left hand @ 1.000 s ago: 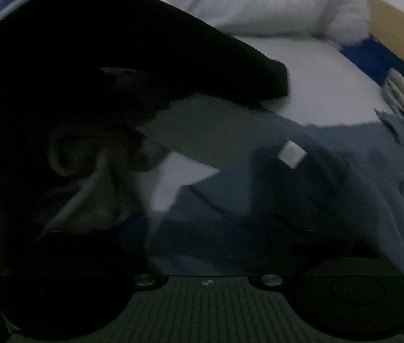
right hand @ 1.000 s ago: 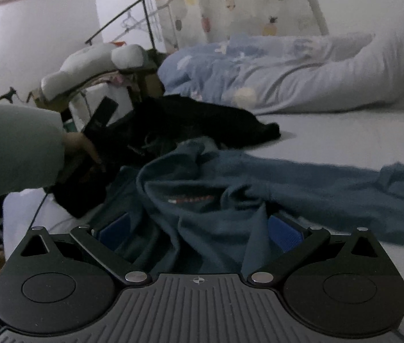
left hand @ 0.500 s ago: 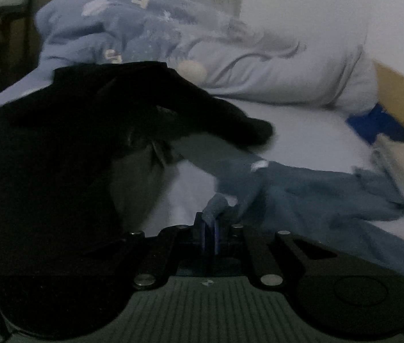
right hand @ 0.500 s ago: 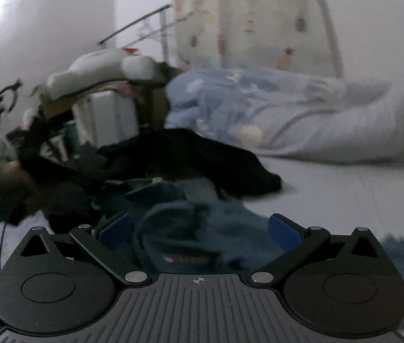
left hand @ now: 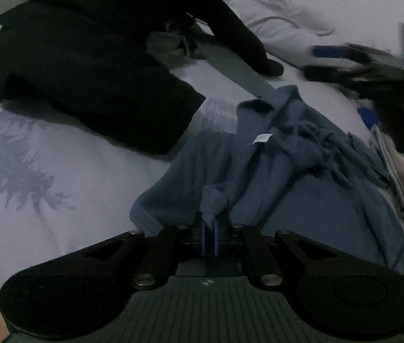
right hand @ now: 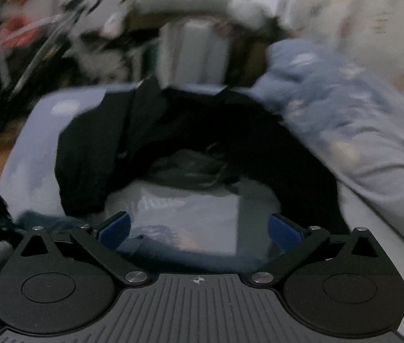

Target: Fold clothes

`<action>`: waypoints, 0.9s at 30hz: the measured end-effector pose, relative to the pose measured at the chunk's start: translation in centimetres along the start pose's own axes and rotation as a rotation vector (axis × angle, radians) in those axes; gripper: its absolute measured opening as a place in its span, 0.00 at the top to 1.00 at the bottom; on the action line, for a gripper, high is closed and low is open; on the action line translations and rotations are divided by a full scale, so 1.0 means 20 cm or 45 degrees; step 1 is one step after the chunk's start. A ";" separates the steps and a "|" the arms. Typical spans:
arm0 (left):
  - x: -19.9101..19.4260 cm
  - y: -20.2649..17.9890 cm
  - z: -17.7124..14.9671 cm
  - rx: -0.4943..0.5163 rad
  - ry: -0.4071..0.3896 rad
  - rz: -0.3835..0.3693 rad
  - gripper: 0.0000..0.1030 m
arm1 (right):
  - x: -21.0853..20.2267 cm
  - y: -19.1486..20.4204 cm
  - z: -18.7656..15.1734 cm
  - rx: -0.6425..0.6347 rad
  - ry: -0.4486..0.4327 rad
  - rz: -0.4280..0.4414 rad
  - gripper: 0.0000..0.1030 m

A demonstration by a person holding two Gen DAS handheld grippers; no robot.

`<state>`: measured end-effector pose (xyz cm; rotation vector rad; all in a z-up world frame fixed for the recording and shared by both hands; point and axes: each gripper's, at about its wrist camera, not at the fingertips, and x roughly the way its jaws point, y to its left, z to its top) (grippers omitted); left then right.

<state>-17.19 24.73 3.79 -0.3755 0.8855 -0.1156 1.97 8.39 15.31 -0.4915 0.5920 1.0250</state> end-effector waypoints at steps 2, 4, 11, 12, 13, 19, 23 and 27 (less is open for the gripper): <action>0.01 0.04 0.00 -0.014 0.014 -0.018 0.91 | 0.14 -0.02 0.04 -0.108 0.109 0.069 0.09; 0.02 0.05 0.00 -0.006 0.023 -0.036 0.91 | 0.24 0.03 0.05 -0.220 0.218 0.166 0.19; 0.04 0.06 0.00 0.038 0.029 -0.063 0.92 | 0.30 0.08 0.12 -0.398 0.453 0.415 0.26; 0.05 0.05 0.00 0.046 0.029 -0.061 0.92 | 0.32 0.10 0.11 -0.414 0.481 0.427 0.26; 0.05 0.05 0.01 0.051 0.028 -0.059 0.92 | 0.34 0.12 0.09 -0.433 0.513 0.430 0.28; 0.03 0.02 -0.02 0.092 0.023 -0.036 0.91 | 0.45 0.12 0.03 -0.410 0.612 0.521 0.61; 0.05 0.00 -0.02 0.119 0.021 -0.021 0.89 | 0.39 0.17 0.01 -0.451 0.608 0.479 0.88; 0.04 -0.02 -0.03 0.150 0.012 -0.023 0.86 | 0.10 0.23 0.04 -0.516 0.459 0.282 0.93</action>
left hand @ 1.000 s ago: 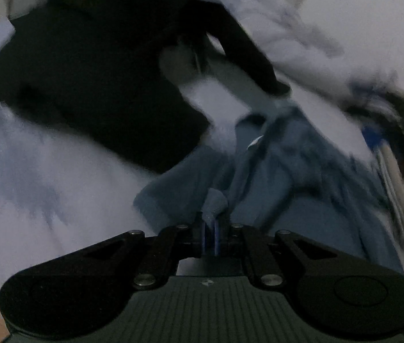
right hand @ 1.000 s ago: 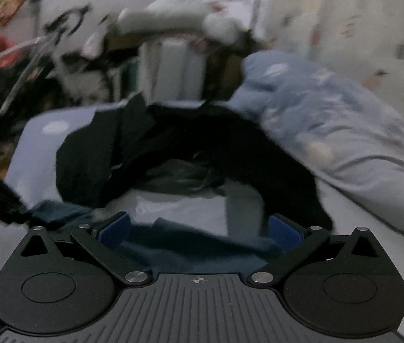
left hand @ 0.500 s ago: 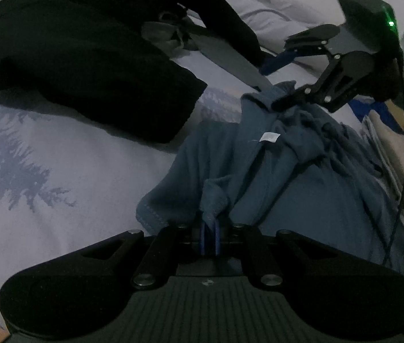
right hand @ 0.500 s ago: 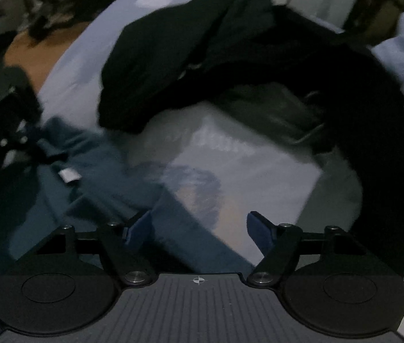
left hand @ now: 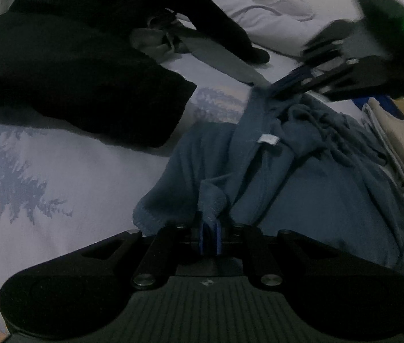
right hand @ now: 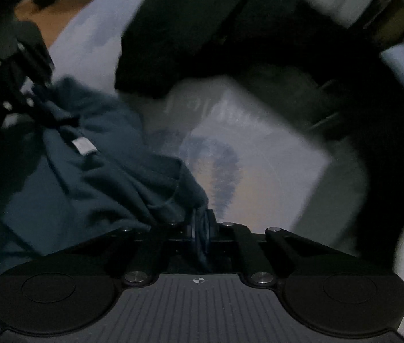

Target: Fold clothes

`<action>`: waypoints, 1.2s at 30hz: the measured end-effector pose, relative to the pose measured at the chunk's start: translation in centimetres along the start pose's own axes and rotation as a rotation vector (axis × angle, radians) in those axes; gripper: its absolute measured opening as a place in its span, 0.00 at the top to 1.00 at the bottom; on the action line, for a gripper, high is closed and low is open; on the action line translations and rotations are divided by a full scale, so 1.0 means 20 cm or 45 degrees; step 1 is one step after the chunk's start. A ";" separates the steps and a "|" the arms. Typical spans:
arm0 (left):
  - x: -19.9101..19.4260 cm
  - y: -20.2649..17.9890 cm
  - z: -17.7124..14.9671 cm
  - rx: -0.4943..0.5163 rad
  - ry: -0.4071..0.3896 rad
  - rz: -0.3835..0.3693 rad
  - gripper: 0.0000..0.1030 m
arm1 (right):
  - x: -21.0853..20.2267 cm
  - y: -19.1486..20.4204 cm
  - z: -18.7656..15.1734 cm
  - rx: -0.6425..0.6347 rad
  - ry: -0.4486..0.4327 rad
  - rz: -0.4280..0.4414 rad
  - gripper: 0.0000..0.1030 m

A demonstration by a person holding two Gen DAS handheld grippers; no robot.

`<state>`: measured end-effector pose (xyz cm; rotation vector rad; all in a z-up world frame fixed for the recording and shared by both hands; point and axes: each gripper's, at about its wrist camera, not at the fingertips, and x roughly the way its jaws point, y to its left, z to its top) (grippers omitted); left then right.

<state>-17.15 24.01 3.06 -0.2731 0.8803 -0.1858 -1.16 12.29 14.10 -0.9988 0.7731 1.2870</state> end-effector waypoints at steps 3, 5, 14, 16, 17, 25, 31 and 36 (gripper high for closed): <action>0.00 -0.02 0.00 0.030 -0.003 -0.003 0.78 | -0.18 0.10 -0.07 0.073 -0.062 -0.051 0.94; 0.00 -0.04 -0.01 0.054 -0.005 0.002 0.76 | -0.25 0.18 -0.16 0.141 -0.046 -0.047 0.93; 0.00 -0.08 -0.02 0.109 -0.003 0.021 0.70 | -0.32 0.42 -0.41 0.332 0.002 -0.033 0.92; 0.00 -0.09 -0.02 0.117 -0.001 0.032 0.70 | -0.35 0.47 -0.43 0.336 -0.001 -0.075 0.90; 0.00 -0.10 -0.02 0.123 0.000 0.038 0.70 | -0.36 0.49 -0.43 0.326 0.000 -0.104 0.89; 0.00 -0.11 -0.02 0.131 0.004 0.054 0.70 | -0.34 0.59 -0.39 0.133 0.010 -0.183 0.47; 0.00 -0.12 -0.02 0.140 0.008 0.059 0.69 | -0.14 0.69 -0.34 -0.132 0.015 -0.255 0.84; -0.03 -0.13 -0.02 0.184 -0.015 0.045 0.62 | -0.16 0.74 -0.34 -0.164 -0.004 -0.366 0.96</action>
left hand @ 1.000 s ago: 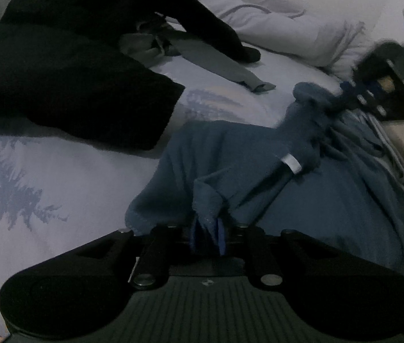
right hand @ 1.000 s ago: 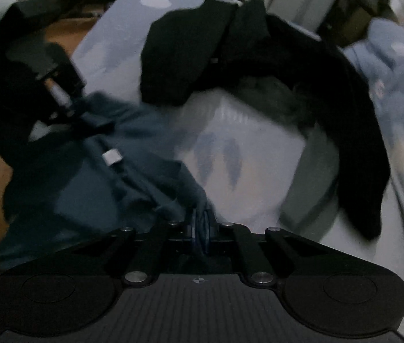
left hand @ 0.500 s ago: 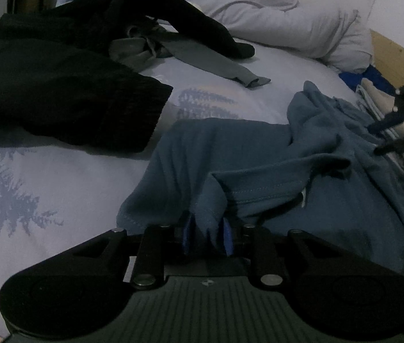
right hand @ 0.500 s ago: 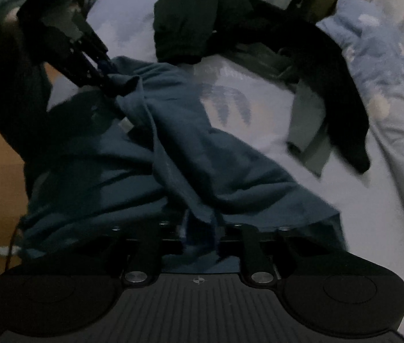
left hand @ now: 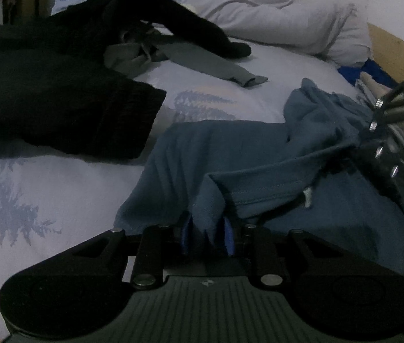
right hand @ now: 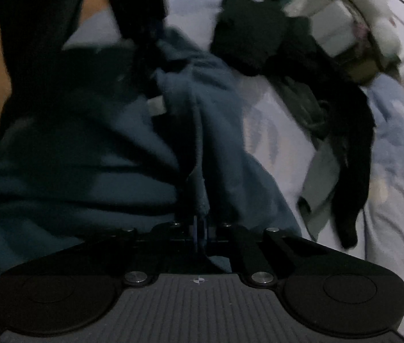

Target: Fold clothes

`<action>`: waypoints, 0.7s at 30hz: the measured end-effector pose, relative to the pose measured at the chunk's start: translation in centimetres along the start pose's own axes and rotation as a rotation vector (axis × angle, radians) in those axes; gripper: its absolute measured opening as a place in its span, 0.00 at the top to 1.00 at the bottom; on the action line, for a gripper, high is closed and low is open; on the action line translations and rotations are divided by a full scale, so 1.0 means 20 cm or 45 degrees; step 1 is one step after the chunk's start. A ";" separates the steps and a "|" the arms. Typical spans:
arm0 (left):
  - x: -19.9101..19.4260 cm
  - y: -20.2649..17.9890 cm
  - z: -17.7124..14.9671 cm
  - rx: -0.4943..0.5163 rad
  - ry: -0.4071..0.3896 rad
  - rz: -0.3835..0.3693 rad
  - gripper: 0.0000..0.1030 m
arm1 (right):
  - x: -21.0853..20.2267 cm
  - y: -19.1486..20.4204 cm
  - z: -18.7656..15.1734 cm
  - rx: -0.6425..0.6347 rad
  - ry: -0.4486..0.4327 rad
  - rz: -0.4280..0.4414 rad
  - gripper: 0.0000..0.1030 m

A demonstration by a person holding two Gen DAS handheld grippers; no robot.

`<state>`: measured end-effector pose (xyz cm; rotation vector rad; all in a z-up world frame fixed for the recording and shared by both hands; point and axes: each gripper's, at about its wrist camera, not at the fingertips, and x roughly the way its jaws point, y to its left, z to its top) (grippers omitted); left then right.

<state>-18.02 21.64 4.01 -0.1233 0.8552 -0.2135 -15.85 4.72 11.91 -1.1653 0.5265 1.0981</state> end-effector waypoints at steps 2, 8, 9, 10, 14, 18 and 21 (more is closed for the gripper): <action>-0.04 -0.01 0.00 0.020 -0.037 -0.043 0.41 | -0.09 -0.05 -0.02 0.108 -0.008 -0.036 0.96; -0.11 -0.15 -0.04 0.281 -0.114 -0.193 0.23 | -0.27 -0.08 -0.13 0.315 0.104 -0.104 0.96; -0.11 -0.17 -0.05 0.316 -0.113 -0.190 0.23 | -0.27 -0.07 -0.15 0.335 0.119 -0.102 0.95; -0.12 -0.18 -0.05 0.344 -0.115 -0.184 0.23 | -0.27 -0.05 -0.16 0.345 0.126 -0.104 0.95; -0.13 -0.18 -0.07 0.385 -0.128 -0.176 0.23 | -0.24 -0.03 -0.17 0.383 0.129 -0.128 0.95; -0.12 -0.17 -0.04 0.375 -0.135 -0.161 0.36 | -0.22 -0.03 -0.19 0.414 0.126 -0.151 0.95; -0.09 -0.20 -0.04 0.444 -0.119 -0.116 0.69 | -0.23 -0.02 -0.18 0.434 0.124 -0.165 0.95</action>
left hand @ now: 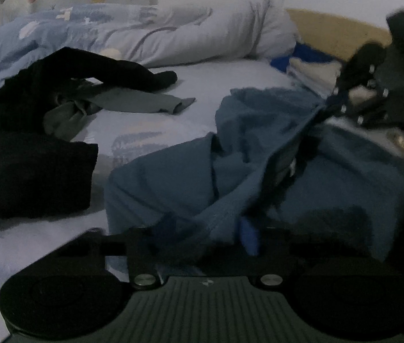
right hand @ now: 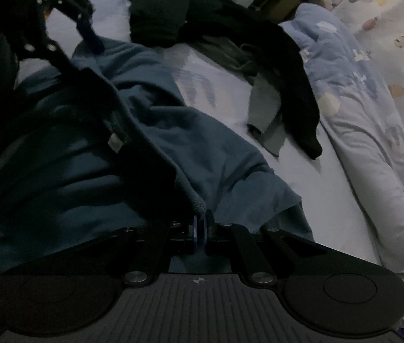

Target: Fold clothes

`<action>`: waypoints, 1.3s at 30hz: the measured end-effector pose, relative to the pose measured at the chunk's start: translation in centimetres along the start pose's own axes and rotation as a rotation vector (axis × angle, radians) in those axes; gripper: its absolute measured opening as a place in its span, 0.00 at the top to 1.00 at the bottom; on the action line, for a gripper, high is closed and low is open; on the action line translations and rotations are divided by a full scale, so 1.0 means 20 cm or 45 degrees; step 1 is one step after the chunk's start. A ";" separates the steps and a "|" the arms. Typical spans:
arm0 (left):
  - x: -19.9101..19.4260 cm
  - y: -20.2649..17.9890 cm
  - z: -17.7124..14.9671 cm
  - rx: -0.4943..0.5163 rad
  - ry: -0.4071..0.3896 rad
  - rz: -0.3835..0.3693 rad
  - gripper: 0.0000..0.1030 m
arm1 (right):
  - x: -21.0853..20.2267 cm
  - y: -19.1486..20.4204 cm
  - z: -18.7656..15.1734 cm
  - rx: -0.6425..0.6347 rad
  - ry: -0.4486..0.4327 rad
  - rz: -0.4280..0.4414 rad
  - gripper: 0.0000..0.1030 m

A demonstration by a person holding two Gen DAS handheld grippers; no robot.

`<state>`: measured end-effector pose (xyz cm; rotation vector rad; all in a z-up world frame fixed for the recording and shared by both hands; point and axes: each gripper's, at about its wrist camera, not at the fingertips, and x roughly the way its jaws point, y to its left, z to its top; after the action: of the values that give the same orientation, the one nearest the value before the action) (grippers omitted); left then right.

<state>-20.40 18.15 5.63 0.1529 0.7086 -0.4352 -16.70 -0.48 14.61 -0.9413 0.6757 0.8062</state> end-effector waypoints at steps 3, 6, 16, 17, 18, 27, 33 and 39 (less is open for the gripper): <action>0.00 -0.04 0.00 0.102 -0.003 0.026 0.89 | -0.02 0.00 0.01 0.035 -0.016 -0.017 0.95; -0.03 -0.06 0.01 0.148 -0.039 0.109 0.90 | -0.06 -0.01 0.03 0.116 -0.065 -0.041 0.95; -0.37 -0.03 0.18 -0.127 -0.355 0.366 0.92 | -0.37 -0.05 0.10 0.536 -0.390 -0.176 0.95; -0.43 -0.03 0.23 -0.158 -0.404 0.382 0.92 | -0.42 -0.05 0.12 0.574 -0.436 -0.205 0.95; -0.49 -0.04 0.28 -0.193 -0.450 0.387 0.92 | -0.46 -0.06 0.13 0.597 -0.473 -0.238 0.95; -0.97 -0.10 0.70 -0.405 -0.843 0.352 0.92 | -1.00 -0.20 0.30 0.652 -0.733 -0.558 0.95; -1.28 -0.24 0.92 -0.364 -1.047 0.337 0.92 | -1.42 -0.27 0.35 0.595 -0.890 -0.749 0.95; -1.57 -0.41 1.06 -0.271 -1.198 0.300 0.92 | -1.84 -0.25 0.35 0.512 -1.008 -0.932 0.95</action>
<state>-32.48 15.38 42.37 -0.1690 -0.1927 -0.1622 -31.11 -6.82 48.92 -0.3784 -0.2101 0.3038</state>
